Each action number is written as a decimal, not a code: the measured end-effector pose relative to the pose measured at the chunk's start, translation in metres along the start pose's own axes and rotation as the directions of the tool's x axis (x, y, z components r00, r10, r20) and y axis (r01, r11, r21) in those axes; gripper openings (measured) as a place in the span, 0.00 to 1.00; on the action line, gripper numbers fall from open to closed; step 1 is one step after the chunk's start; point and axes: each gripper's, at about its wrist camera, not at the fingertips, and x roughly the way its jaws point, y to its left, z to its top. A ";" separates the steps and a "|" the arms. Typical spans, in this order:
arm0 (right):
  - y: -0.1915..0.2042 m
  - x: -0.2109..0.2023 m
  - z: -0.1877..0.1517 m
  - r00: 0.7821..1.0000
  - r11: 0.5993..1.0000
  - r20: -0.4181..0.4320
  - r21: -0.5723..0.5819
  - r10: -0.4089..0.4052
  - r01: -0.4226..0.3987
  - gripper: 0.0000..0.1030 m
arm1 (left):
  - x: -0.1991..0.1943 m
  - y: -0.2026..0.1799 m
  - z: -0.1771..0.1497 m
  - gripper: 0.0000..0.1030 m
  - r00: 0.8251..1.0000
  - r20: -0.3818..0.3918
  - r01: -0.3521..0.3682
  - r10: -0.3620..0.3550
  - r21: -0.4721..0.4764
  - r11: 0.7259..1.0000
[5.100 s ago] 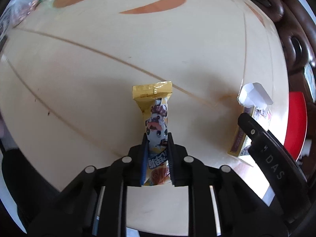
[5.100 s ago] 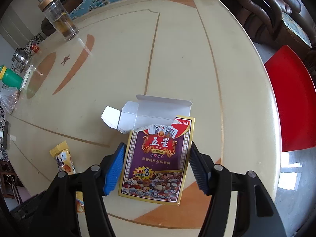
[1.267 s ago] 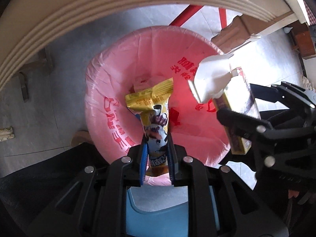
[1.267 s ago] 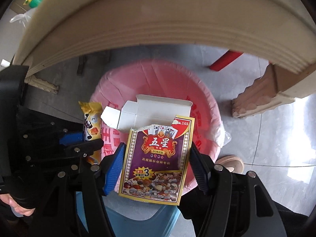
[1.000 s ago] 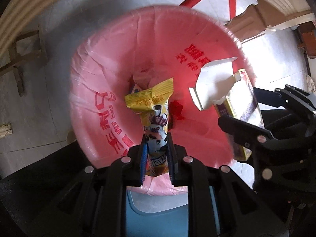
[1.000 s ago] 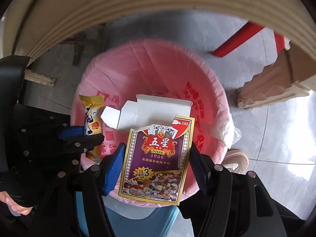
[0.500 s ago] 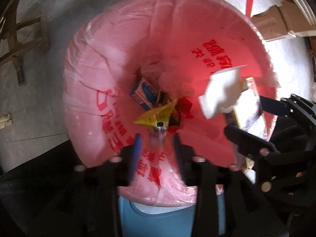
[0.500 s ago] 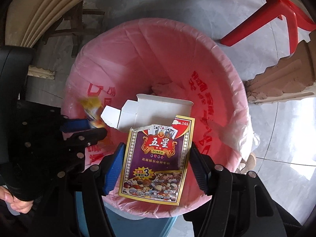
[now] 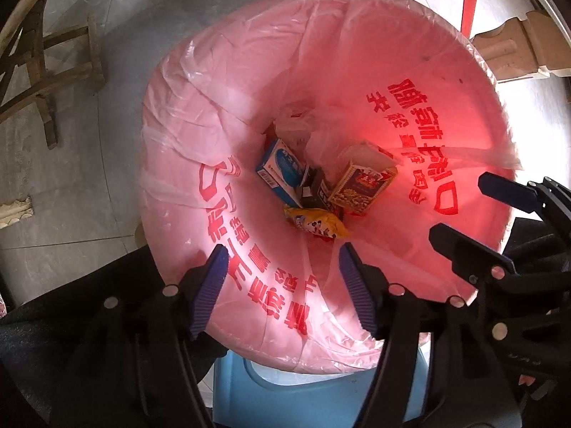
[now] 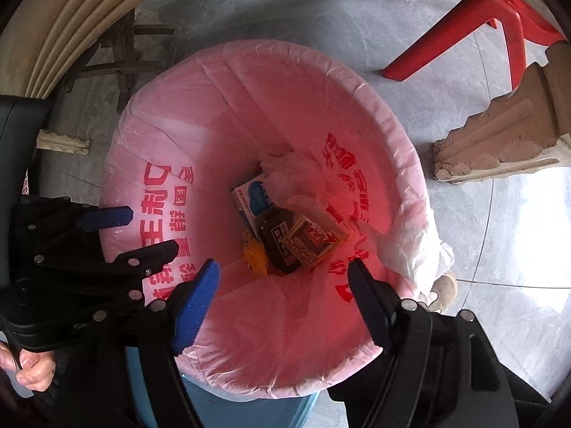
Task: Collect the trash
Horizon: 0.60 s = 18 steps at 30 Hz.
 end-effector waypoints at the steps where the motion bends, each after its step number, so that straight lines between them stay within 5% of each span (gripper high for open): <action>1: 0.000 -0.001 0.000 1.000 1.000 0.002 0.001 0.000 0.000 0.71 | -0.001 0.000 -0.001 0.61 1.000 0.004 0.000 0.000 -0.001 1.000; 11: 0.001 -0.017 -0.003 0.999 1.000 0.049 0.011 -0.011 0.010 0.71 | -0.006 -0.005 -0.002 0.62 0.999 0.048 -0.018 0.018 -0.002 1.000; 18: 0.014 -0.058 -0.019 0.979 0.994 0.177 -0.003 -0.106 0.108 0.71 | -0.042 -0.025 -0.019 0.62 0.976 0.174 -0.145 0.135 0.047 0.988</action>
